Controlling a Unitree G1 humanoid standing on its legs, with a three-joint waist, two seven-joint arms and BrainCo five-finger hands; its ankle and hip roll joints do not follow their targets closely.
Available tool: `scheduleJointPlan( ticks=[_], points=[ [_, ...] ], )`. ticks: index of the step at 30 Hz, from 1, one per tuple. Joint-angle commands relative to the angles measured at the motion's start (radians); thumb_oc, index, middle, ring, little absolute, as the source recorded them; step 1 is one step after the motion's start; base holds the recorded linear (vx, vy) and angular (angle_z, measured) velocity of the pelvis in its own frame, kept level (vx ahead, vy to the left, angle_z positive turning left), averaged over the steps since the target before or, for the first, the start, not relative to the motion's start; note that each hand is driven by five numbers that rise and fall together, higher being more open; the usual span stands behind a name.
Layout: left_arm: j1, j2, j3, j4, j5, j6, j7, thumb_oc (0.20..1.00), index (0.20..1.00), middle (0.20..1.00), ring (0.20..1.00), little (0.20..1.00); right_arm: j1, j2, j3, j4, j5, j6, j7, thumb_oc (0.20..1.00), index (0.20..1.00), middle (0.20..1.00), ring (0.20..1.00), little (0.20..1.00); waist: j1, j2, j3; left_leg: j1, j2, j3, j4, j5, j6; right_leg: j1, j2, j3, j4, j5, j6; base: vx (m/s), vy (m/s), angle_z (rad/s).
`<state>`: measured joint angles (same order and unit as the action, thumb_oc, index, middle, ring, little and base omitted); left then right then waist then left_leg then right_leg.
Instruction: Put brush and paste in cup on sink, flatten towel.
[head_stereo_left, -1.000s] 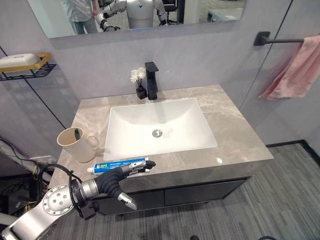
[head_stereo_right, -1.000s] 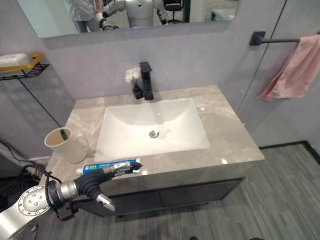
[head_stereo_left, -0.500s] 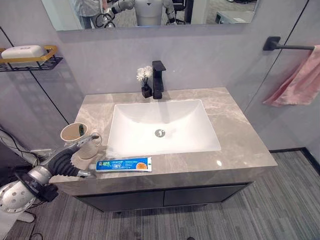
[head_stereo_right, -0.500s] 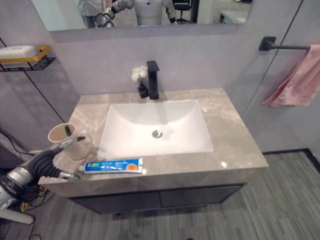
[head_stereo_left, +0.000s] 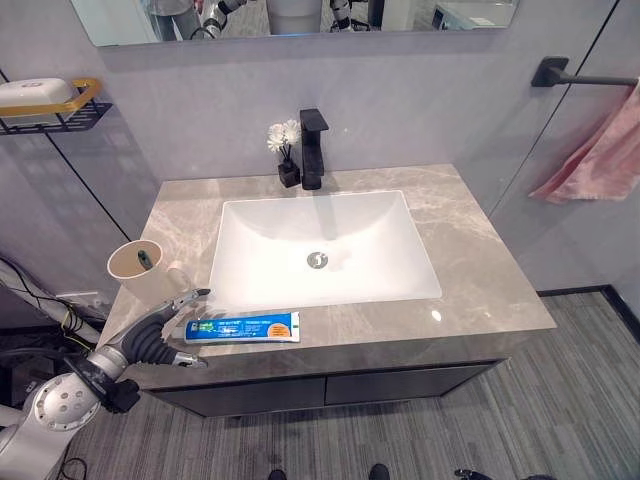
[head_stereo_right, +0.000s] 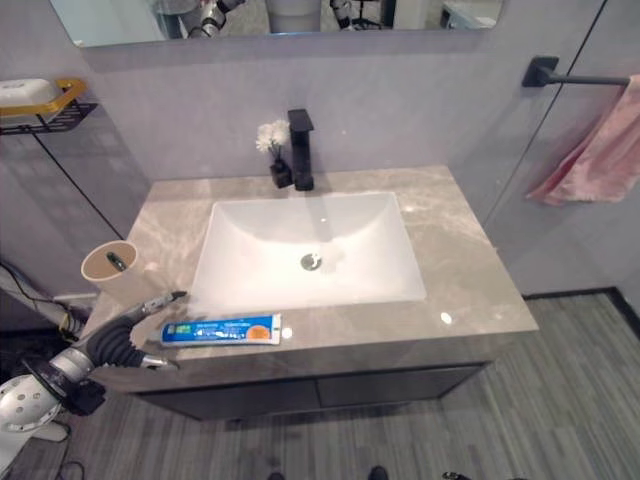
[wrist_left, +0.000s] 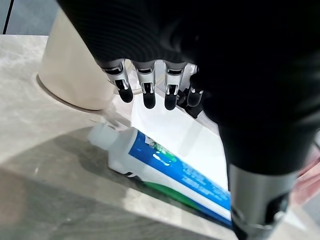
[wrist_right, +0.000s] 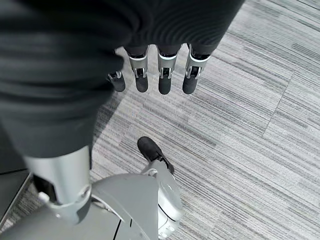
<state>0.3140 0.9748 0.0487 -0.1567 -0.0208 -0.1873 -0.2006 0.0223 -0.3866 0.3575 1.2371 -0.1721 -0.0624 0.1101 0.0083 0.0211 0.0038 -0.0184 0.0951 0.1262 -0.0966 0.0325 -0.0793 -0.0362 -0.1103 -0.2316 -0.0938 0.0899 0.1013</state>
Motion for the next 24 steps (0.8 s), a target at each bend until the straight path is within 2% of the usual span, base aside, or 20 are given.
scheduleJointPlan(
  ticks=[1, 12, 24],
  points=[
    [-0.088, 0.000, -0.010, 0.010, 0.020, -0.015, 0.040, 1.000, 1.000, 1.000, 1.000, 1.000, -0.061, -0.007, 0.033, 0.021, -0.004, 0.011, -0.012, 1.000, 1.000, 1.000, 1.000, 1.000, -0.019, -0.025, 0.012, 0.008, 0.028, 0.023, 0.009, -0.024, -0.013, -0.001, -0.074, 0.064, 0.007, 0.006, 0.083, 0.00, 0.000, 0.00],
    [-0.120, -0.040, -0.060, 0.087, 0.058, -0.012, 0.056, 1.000, 1.000, 1.000, 1.000, 1.000, -0.064, -0.035, 0.019, 0.021, -0.010, 0.016, -0.019, 1.000, 1.000, 1.000, 1.000, 1.000, -0.022, -0.013, 0.016, -0.001, 0.028, 0.038, 0.009, -0.022, -0.014, -0.027, -0.072, 0.087, 0.007, 0.010, 0.084, 0.01, 0.001, -0.07],
    [-0.118, -0.059, -0.070, 0.101, 0.077, -0.009, 0.058, 1.000, 1.000, 1.000, 1.000, 1.000, -0.065, -0.035, 0.020, 0.010, -0.010, 0.013, -0.020, 1.000, 1.000, 1.000, 1.000, 1.000, -0.026, -0.005, 0.015, -0.001, 0.031, 0.046, 0.009, -0.024, -0.017, -0.034, -0.071, 0.098, 0.007, 0.008, 0.084, 0.00, 0.000, 0.00]
  ],
)
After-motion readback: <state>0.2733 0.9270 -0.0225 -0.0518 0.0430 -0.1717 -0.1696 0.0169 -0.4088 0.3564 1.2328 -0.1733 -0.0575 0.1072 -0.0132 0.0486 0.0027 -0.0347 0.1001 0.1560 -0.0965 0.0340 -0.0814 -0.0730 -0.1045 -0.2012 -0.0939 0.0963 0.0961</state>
